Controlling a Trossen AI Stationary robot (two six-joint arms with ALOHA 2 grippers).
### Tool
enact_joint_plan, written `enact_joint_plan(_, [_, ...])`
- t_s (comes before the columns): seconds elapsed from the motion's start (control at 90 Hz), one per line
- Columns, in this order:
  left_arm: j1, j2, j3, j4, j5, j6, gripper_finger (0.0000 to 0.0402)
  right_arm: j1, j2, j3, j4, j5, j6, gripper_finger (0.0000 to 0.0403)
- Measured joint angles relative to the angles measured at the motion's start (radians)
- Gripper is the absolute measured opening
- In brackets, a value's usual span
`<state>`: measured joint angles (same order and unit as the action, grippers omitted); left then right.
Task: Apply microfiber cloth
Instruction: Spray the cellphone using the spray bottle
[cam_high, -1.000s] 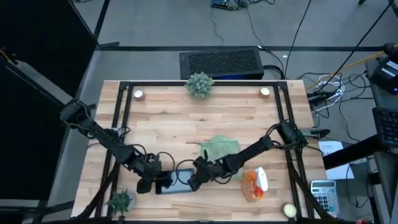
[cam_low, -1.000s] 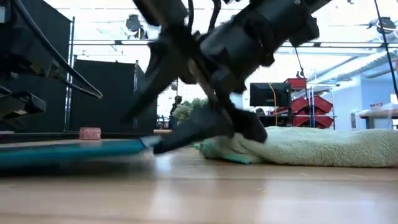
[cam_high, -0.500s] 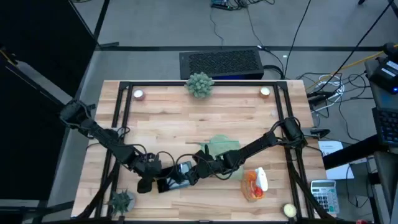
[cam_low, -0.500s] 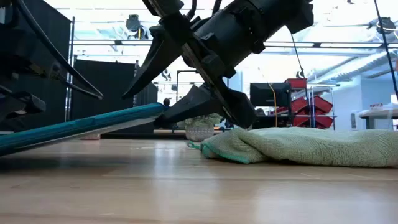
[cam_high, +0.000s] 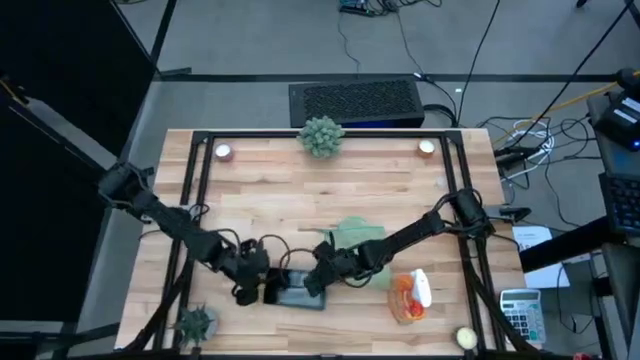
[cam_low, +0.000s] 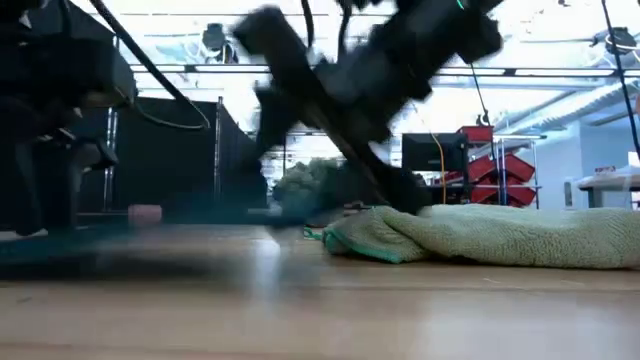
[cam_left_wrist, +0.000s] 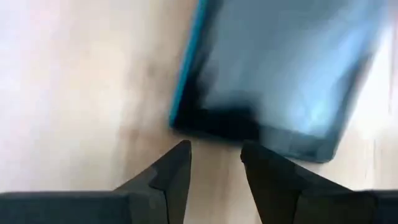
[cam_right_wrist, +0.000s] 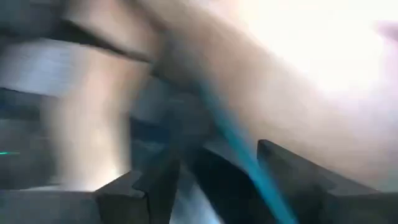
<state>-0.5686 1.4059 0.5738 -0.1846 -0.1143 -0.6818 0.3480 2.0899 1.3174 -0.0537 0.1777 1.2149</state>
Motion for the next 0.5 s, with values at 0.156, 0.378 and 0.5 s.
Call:
enact_joint_plan(0.156, [0.009,0.000,0.000,0.019,0.010,0.011,0.0134,0.001,-0.010,0.007,0.070,-0.011,0.004,0.0196])
enact_joint_plan(0.378, [0.009,-0.004,0.001,0.011,0.039,0.018,0.0134,0.000,-0.025,0.003,-0.023,-0.125,-0.127,0.0196])
enact_joint_plan(0.5, [-0.023,-0.039,0.043,0.001,0.109,0.034,0.0134,-0.007,-0.074,0.003,-0.037,-0.157,-0.176,0.0196])
